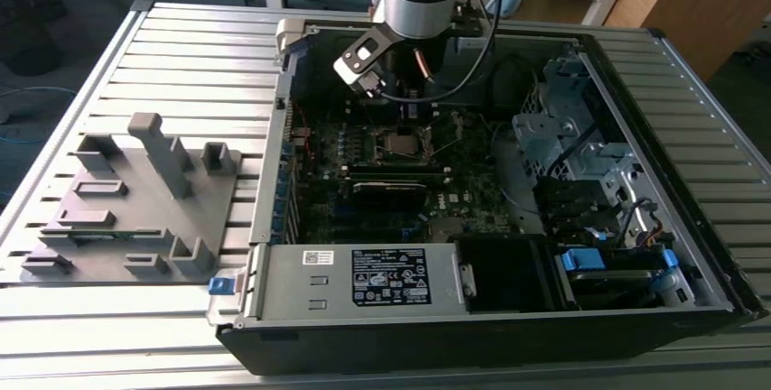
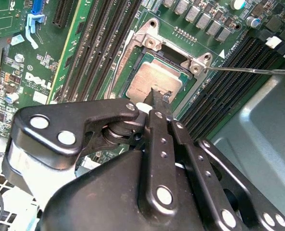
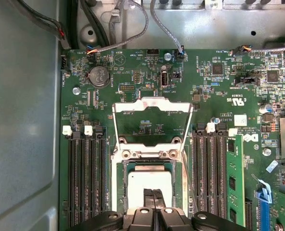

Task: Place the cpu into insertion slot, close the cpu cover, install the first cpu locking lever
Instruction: 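Place the cpu into insertion slot, then close the cpu cover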

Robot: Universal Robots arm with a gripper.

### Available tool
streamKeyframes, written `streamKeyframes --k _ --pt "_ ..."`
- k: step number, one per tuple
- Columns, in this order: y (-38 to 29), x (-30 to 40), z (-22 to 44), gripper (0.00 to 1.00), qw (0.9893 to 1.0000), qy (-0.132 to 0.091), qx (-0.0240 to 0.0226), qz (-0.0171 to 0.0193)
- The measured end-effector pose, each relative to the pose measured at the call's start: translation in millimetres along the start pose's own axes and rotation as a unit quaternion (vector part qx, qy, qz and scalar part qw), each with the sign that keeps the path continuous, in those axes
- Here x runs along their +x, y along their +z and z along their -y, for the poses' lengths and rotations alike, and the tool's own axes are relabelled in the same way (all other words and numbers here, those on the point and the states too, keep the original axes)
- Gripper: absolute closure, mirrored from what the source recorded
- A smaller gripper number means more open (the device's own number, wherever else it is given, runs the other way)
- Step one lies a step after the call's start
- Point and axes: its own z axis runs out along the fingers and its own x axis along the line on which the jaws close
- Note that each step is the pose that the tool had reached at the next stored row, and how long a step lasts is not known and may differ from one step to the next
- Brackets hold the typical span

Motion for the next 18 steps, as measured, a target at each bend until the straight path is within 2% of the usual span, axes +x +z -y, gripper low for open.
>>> streamKeyframes --k 3,5,13,18 --pt "-0.3 0.0 0.0 0.9 1.0 0.0 0.0 0.0" --pt "-4.4 0.0 -0.2 0.9 1.0 0.0 0.0 0.0" --pt "-5.0 0.0 -0.2 0.9 1.0 0.0 0.0001 0.0001" --pt "-10.0 0.0 -0.4 0.9 1.0 0.0 0.0 0.0"
